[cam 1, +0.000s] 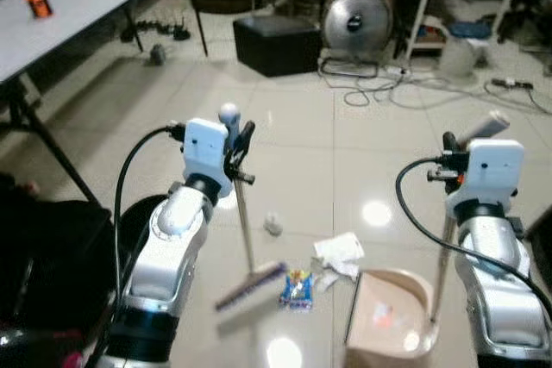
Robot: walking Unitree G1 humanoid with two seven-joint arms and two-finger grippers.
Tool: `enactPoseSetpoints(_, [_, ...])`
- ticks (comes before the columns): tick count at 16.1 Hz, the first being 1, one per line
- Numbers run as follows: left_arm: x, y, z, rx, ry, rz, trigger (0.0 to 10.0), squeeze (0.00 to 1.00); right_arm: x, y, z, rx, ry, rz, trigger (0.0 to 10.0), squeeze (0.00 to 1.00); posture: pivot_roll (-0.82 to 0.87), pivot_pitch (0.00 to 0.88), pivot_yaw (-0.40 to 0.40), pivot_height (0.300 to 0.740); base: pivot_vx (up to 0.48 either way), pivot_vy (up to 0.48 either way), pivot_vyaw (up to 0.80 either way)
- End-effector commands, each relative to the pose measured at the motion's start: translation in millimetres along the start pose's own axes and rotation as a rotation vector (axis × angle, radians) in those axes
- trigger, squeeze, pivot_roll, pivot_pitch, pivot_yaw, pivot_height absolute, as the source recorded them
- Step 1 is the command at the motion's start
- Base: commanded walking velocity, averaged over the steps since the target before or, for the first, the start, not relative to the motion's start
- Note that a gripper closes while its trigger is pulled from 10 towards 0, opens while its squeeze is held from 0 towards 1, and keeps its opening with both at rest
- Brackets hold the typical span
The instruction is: Sweep floor
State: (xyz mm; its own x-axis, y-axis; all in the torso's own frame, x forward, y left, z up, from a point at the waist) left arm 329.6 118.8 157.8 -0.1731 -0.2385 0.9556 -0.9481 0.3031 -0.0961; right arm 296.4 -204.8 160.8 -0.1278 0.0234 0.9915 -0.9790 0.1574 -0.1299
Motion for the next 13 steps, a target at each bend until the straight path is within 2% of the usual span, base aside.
enactPoseSetpoints(1, [9.0,-1.2,-7.8,0.025,-0.036,0.034,10.0,0.00,12.4,-2.1,-5.8,0.027,-0.015,0.052,10.0,0.00,-0.13,0.000,0.038,0.740,0.334,0.000,0.00])
enactPoseSetpoints(6, [8.7,-1.4,-7.4,0.018,-0.035,0.034,10.0,0.00,10.8,-1.6,-6.6,0.029,-0.018,0.048,10.0,0.00,-0.12,0.000,0.042,0.740,0.335,0.000,0.00])
enactPoseSetpoints(7, [8.6,-1.9,-7.5,0.018,-0.035,0.034,10.0,0.00,7.9,-1.4,-7.2,0.022,-0.055,0.026,10.0,0.00,-0.12,0.000,0.044,0.740,0.330,0.000,0.00])
enactPoseSetpoints(11, [8.5,-3.1,-7.5,0.017,-0.037,0.033,10.0,0.00,5.7,0.2,-9.8,0.029,-0.078,0.013,10.0,0.00,-0.12,0.000,0.043,0.740,0.335,0.000,-0.73])
enactPoseSetpoints(13, [8.1,-2.5,-7.7,0.015,-0.037,0.034,10.0,0.00,4.0,1.3,-10.8,0.028,-0.068,0.009,10.0,0.00,-0.12,0.000,0.041,0.740,0.336,0.000,0.00])
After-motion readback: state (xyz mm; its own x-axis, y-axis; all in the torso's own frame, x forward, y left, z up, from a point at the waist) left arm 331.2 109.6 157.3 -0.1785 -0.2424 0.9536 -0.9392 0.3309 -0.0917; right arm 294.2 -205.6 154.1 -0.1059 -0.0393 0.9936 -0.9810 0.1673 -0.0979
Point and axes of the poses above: a point about 5 cm out from each wrist's last joint towards the gripper, its own y axis pointing back from the gripper into the wrist, its own x axis along the axis of the wrist's last joint, z = x × y, the point moved 3 cm from there along -y, pointing out of the wrist towards the gripper, and after that the axes turned 11 degrees about -y, right-handed, at the moved point
